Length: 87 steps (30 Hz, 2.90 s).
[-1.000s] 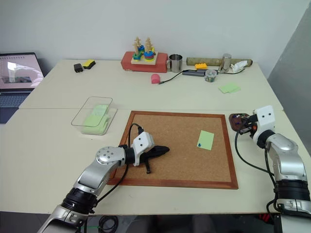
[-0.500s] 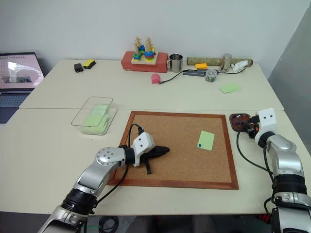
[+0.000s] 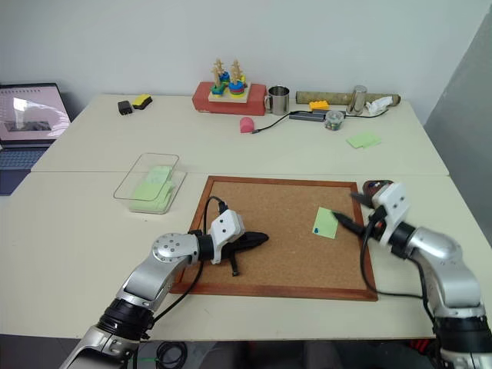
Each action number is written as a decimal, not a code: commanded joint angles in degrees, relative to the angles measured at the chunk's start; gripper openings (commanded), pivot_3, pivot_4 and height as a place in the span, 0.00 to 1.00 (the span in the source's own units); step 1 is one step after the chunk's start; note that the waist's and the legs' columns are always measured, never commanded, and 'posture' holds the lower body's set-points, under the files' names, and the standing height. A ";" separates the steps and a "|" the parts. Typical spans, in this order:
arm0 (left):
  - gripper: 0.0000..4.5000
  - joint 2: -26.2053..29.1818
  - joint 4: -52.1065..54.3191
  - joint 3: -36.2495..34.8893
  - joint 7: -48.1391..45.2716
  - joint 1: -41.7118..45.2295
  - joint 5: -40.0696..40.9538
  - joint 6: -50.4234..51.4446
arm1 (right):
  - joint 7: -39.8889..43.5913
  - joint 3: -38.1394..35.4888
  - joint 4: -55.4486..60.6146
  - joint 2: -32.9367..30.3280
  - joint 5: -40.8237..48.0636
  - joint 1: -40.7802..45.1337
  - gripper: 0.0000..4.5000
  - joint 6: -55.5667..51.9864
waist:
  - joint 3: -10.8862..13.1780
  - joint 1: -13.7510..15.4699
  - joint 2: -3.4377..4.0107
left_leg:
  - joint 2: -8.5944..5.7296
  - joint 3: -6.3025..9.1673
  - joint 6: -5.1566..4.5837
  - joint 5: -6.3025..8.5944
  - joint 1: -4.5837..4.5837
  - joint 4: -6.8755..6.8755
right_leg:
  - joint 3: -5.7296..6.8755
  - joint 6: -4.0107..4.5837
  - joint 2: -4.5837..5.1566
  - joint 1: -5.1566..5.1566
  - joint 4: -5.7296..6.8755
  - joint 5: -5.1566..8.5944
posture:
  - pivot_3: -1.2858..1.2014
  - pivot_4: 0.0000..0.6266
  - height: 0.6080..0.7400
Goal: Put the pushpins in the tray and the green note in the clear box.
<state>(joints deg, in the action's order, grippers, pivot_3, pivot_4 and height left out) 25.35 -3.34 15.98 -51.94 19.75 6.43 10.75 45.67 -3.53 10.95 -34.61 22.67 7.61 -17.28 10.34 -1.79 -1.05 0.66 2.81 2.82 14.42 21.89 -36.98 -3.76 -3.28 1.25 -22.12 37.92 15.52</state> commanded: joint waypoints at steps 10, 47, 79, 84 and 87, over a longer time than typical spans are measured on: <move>0.00 0.55 -2.35 3.07 -1.28 -2.02 -2.17 0.90 | 0.74 6.20 -8.45 3.53 -8.45 2.99 0.77 9.89 | -0.04 0.01 -0.03 | 0.00 0.01 0.00 0.00 -0.02 0.00 | 0.01 0.10 -0.01 0.00 0.01 -0.06 | 0.52 0.24 1.00; 0.00 -0.28 -3.33 2.19 -0.47 -1.53 -1.57 1.37 | 3.68 3.52 -0.99 1.87 -6.48 4.66 0.00 10.68 | -0.07 0.04 -0.06 | 0.00 0.04 0.00 0.00 -0.01 0.01 | 0.03 0.12 -0.01 0.00 0.02 -0.07 | 0.52 0.24 1.00; 0.71 -13.50 12.16 -20.41 9.95 8.97 43.62 41.83 | 4.41 12.71 -1.70 -2.07 -22.61 14.37 0.00 48.43 | 0.11 0.05 -0.32 | 0.00 0.09 0.05 -0.02 0.11 -0.02 | 0.07 0.26 0.00 -0.12 0.04 -0.16 | 0.52 0.24 1.00; 0.52 -13.06 12.12 -19.54 8.34 8.83 43.74 41.58 | 4.12 13.18 -1.23 -1.91 -22.47 14.66 0.00 48.99 | 0.11 0.04 -0.32 | 0.01 0.09 0.05 -0.03 0.10 -0.01 | 0.07 0.26 -0.01 -0.12 0.04 -0.16 | 0.52 0.24 1.00; 0.39 -12.88 12.04 -19.33 7.86 8.84 43.49 41.37 | 3.97 13.46 -1.33 -1.70 -22.50 14.88 0.00 49.40 | 0.11 0.04 -0.31 | 0.00 0.08 0.05 -0.02 0.10 -0.01 | 0.07 0.26 -0.01 -0.12 0.05 -0.16 | 0.52 0.24 1.00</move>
<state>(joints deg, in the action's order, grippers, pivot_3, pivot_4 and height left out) 12.36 8.10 -3.67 -43.23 27.79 48.91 53.13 50.02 10.25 7.56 -36.23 -0.98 21.41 30.88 10.45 -1.75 -1.36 0.67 2.89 2.86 14.39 21.99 -37.00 -3.69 -3.02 1.24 -22.24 37.96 15.36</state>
